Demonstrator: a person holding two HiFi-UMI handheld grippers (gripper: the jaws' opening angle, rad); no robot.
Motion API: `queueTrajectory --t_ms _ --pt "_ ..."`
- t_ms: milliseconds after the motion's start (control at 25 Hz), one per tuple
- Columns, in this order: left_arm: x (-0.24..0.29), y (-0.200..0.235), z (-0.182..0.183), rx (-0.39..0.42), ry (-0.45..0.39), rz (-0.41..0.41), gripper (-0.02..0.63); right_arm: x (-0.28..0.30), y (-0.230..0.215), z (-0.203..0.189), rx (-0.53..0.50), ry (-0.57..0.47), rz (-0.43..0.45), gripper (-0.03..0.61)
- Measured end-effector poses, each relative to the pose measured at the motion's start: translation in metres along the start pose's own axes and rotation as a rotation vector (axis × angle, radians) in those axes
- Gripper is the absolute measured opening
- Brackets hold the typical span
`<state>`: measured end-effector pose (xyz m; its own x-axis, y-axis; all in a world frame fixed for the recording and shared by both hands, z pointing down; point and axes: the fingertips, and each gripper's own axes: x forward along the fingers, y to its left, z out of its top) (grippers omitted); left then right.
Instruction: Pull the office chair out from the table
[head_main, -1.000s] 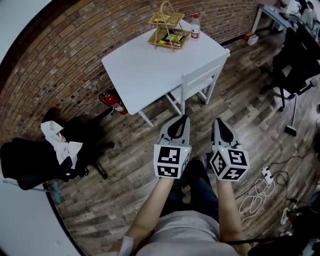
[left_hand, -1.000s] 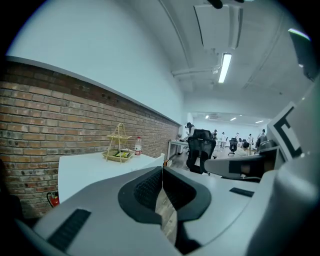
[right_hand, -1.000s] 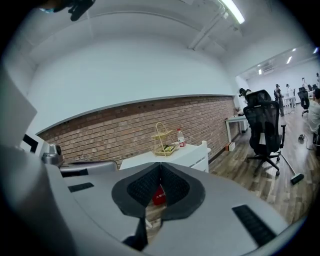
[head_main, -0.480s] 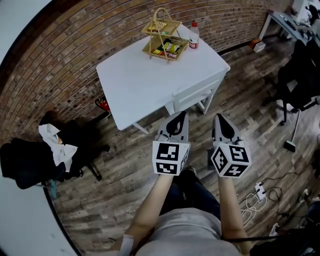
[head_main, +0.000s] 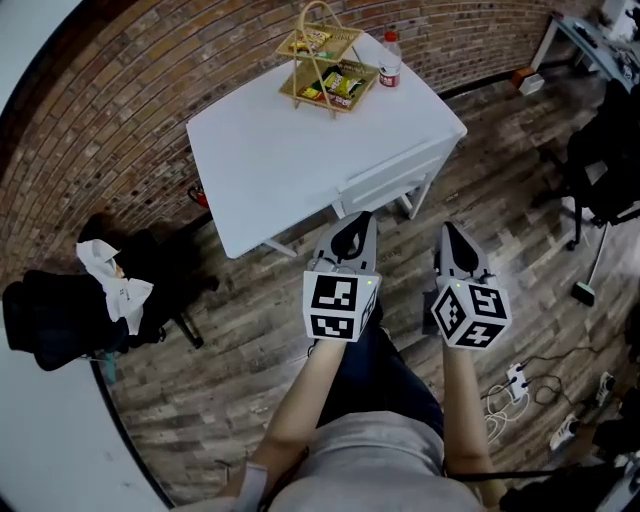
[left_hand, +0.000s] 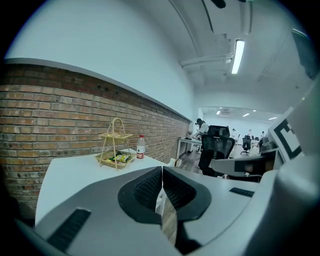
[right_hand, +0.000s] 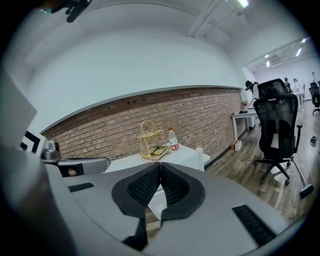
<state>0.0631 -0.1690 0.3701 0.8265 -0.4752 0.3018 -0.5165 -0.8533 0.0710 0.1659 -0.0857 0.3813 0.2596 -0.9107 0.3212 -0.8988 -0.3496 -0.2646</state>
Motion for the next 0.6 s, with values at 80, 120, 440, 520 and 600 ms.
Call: queueTrajectory --t_ms 80,120,440,520,600 --pt "0.008 0.001 -0.003 -0.004 0.013 0.006 0.017 0.005 -0.006 -0.001 0.010 0.008 0.001 0.014" --pt "0.012 0.002 -0.004 -0.004 0.020 0.009 0.017 0.009 -0.009 0.000 0.012 0.010 0.002 0.014" --pt "0.059 0.012 -0.006 0.013 0.079 0.001 0.017 0.053 -0.033 0.016 0.013 0.013 -0.014 0.014" --pt "0.071 0.020 -0.005 0.011 0.088 0.000 0.017 0.067 -0.035 0.019 0.009 0.020 -0.012 0.014" --pt "0.083 0.027 -0.005 0.013 0.098 -0.001 0.018 0.083 -0.037 0.022 0.001 0.028 -0.005 0.015"
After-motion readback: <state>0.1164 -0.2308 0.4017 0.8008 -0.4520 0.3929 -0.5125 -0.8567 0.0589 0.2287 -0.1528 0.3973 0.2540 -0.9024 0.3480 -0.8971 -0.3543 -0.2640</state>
